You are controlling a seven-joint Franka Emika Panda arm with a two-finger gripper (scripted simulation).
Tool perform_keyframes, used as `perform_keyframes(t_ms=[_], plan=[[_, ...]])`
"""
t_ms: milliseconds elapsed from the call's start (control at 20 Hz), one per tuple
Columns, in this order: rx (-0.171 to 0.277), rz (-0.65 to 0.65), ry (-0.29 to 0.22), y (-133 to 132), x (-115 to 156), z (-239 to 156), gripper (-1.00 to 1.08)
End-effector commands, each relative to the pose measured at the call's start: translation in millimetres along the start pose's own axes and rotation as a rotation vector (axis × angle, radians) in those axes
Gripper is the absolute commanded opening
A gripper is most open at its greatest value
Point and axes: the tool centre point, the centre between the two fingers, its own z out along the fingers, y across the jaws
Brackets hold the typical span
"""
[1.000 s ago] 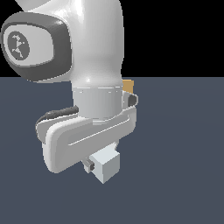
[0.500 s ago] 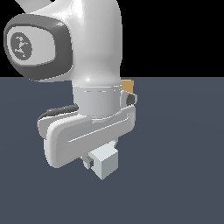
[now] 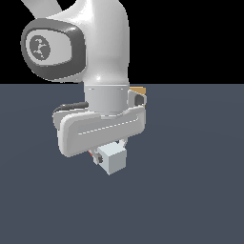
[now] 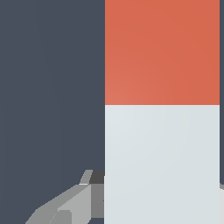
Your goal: Insert the peg into the horizontal hole in a box.
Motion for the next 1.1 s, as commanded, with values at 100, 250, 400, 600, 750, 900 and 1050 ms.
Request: perform_keyframes(t_ms=[100, 250, 400, 600, 750, 900, 1050], plan=[[-0.003, 0.065, -0.002, 19, 23, -10, -1.00], [-0.003, 0.112, -0.002, 33, 38, -15, -1.00], [-0.003, 0.158, -0.002, 47, 53, -21, -1.00], [-0.003, 0.221, -0.002, 68, 72, -29, -1.00], [-0.003, 0.268, -0.002, 84, 85, -34, -1.00], [-0.003, 0.316, -0.002, 102, 98, -40, -1.00], [-0.003, 0.363, -0.002, 120, 109, -46, -1.00]])
